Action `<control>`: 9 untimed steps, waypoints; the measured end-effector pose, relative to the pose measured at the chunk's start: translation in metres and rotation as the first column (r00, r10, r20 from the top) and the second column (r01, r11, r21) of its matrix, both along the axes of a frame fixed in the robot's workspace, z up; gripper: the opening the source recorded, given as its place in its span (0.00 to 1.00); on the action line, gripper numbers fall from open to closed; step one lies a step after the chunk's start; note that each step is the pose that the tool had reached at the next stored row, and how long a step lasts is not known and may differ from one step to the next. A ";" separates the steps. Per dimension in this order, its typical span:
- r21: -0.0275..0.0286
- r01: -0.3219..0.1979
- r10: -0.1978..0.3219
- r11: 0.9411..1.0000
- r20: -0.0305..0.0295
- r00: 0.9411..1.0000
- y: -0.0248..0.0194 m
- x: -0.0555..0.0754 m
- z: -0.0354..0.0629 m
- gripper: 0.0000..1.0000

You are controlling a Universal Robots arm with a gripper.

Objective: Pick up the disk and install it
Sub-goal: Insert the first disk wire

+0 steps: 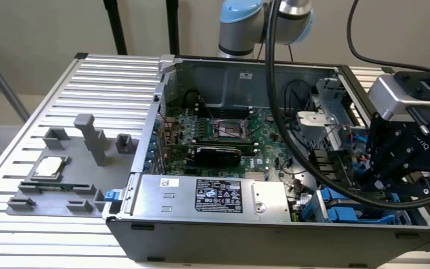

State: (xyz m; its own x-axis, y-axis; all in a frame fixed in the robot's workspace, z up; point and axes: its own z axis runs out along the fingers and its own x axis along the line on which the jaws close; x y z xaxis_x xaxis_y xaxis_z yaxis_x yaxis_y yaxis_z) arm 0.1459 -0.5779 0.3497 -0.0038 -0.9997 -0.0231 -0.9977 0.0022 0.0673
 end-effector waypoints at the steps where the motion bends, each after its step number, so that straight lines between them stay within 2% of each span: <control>1: -0.002 0.014 -0.014 1.000 0.000 1.000 0.0000 0.000 -0.0001 0.00; 9: -0.022 0.089 -0.089 0.996 0.001 0.996 0.0004 0.001 -0.0008 0.00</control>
